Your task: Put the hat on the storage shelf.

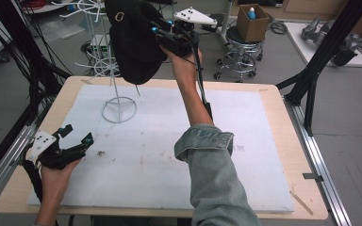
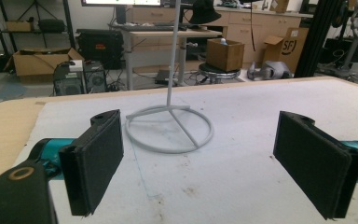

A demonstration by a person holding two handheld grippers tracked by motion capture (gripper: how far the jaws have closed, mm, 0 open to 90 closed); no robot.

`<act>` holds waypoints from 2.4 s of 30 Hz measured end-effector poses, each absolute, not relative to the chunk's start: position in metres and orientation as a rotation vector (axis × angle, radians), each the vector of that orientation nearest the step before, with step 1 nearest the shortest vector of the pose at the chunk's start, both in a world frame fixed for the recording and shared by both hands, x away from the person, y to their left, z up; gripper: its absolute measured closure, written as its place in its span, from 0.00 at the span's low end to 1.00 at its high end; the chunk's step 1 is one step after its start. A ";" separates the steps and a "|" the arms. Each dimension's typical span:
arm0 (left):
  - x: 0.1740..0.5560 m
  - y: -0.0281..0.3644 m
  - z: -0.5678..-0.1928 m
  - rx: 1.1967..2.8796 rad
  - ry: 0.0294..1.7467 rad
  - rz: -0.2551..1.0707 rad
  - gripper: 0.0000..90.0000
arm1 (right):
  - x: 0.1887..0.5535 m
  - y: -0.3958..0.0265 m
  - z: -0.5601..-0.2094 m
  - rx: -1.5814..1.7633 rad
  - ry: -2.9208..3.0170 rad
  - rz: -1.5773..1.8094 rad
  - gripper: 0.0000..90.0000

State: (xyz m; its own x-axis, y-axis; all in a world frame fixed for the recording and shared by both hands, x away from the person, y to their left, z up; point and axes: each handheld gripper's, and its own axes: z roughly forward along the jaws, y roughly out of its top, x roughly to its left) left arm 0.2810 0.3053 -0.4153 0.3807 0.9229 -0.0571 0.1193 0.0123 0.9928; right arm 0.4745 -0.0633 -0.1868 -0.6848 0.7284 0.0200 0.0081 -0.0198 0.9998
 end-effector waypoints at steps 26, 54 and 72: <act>0.284 0.302 -0.416 1.433 1.008 0.826 0.18 | 0.460 -0.114 -0.184 0.846 1.666 1.669 0.55; 0.286 0.295 -0.418 1.462 0.994 0.821 0.18 | 0.405 -0.189 -0.226 0.953 1.610 1.487 0.23; 0.281 0.302 -0.419 1.456 1.014 0.840 0.18 | 0.369 -0.225 -0.281 1.011 1.600 1.400 0.14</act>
State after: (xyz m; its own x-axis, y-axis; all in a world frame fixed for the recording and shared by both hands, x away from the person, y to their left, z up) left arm 0.2806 0.3019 -0.4190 0.3783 0.9249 -0.0383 0.1339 -0.0137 0.9909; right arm 0.3690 -0.2252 -0.2806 -0.3909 0.9193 -0.0457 0.0766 0.0820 0.9937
